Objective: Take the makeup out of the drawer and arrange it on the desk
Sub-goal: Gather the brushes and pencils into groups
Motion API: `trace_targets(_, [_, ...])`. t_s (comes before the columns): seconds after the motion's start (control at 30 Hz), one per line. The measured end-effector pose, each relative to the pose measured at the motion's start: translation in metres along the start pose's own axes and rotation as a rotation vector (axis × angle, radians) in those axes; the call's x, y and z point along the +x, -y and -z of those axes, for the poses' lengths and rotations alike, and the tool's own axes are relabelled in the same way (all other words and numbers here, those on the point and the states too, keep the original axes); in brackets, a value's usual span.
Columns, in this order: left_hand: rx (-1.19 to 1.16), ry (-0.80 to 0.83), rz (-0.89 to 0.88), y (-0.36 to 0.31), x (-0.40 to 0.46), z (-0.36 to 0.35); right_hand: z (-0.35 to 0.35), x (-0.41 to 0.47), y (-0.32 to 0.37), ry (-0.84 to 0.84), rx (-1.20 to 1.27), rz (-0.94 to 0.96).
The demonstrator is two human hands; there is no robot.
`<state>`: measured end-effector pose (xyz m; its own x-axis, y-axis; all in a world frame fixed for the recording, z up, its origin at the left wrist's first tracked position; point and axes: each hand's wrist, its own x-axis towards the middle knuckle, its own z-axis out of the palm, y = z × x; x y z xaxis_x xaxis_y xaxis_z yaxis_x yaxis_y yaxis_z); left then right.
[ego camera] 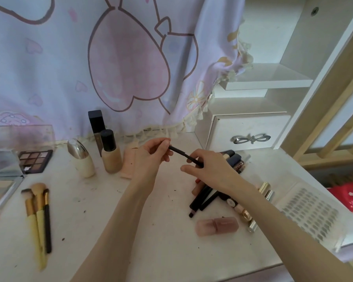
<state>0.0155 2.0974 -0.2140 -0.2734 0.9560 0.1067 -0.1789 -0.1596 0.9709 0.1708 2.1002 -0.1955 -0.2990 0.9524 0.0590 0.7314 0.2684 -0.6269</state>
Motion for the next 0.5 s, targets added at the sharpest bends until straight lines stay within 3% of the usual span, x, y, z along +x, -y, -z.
trace_targets(0.3, [0.029, -0.149, 0.003, 0.009, 0.002, 0.0, 0.017, -0.009, -0.027, -0.005, 0.029, -0.103])
trace_targets(0.4, [0.183, -0.18, 0.006, 0.019, 0.0, -0.004, 0.018, 0.0, -0.026, -0.077, 0.181, -0.19])
trace_targets(0.5, [0.518, -0.185, -0.023, 0.031, 0.004, -0.01, 0.016, 0.017, -0.021, -0.132, 0.176, -0.219])
